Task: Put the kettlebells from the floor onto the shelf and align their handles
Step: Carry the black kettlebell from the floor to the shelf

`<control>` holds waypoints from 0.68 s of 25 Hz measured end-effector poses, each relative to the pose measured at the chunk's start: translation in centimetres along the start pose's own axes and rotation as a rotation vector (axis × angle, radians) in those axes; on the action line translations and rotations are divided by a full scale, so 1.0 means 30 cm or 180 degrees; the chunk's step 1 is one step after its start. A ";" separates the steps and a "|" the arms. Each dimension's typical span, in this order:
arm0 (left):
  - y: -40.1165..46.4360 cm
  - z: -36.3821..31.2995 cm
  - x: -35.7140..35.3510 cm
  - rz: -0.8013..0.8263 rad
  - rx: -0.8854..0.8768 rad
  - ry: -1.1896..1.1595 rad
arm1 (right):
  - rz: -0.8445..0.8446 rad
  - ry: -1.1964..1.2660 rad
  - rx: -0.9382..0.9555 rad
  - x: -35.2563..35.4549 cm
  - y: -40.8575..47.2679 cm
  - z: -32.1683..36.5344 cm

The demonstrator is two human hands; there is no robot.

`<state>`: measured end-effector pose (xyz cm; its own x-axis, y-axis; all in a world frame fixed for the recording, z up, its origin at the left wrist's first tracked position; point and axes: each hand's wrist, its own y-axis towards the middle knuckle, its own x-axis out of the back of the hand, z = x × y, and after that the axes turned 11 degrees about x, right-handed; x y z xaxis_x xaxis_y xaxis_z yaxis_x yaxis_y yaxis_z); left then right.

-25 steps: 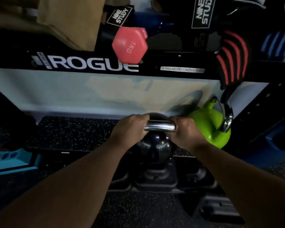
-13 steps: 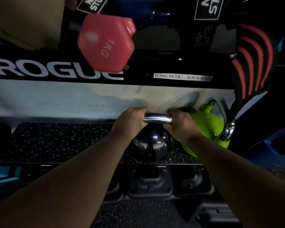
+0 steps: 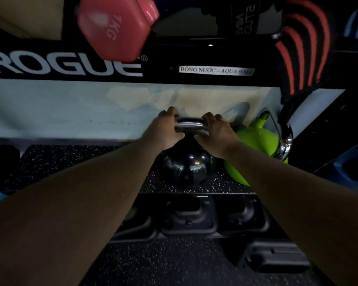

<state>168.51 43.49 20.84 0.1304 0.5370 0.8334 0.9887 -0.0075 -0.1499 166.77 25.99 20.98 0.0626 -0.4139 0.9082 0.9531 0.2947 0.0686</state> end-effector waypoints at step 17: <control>-0.860 0.156 0.126 0.0458 -0.0101 0.1010 | 0.0282 0.0112 0.0762 0.091 -0.738 0.319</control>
<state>143.13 49.66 25.37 0.2804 0.2395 0.9295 0.9596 -0.0930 -0.2655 142.99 26.59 25.89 0.1571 -0.4058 0.9004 0.8465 0.5249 0.0889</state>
